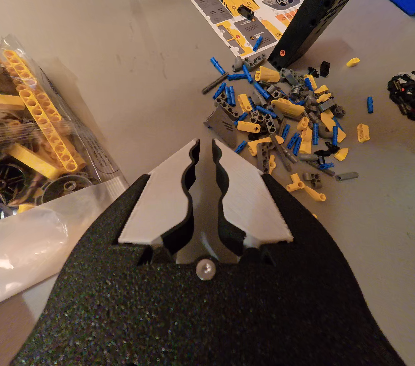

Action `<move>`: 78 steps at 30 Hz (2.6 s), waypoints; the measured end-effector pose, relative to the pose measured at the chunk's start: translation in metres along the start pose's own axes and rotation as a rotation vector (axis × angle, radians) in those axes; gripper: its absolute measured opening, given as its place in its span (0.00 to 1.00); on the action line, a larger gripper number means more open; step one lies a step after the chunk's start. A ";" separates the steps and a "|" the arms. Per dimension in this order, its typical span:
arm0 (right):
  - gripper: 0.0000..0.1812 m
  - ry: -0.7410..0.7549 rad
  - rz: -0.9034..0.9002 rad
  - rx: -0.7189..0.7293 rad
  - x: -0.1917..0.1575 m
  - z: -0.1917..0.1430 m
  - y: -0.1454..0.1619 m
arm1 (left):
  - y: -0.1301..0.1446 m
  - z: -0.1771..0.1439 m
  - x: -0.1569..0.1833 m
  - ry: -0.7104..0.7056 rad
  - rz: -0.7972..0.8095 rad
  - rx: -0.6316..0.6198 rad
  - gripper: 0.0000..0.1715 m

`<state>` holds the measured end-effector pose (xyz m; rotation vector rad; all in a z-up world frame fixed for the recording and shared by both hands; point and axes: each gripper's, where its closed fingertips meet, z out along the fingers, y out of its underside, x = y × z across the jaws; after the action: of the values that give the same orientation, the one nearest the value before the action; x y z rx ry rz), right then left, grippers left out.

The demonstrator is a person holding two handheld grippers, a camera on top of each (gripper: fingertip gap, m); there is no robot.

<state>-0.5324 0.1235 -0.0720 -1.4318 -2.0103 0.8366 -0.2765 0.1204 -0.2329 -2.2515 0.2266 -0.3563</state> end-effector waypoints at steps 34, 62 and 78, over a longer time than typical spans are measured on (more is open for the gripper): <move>0.08 -0.832 0.126 1.166 -0.178 -0.339 0.045 | -0.004 -0.001 0.008 0.049 -0.006 0.027 0.05; 0.07 -0.838 0.188 1.672 -0.228 -0.439 0.164 | -0.002 0.004 -0.002 -0.034 0.029 0.009 0.05; 0.06 -0.760 0.165 1.587 -0.234 -0.423 0.170 | -0.004 0.003 -0.002 -0.040 0.040 0.022 0.05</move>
<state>-0.0514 0.0192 0.0691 -0.2783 -0.8284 2.4524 -0.2772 0.1252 -0.2320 -2.2274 0.2450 -0.2914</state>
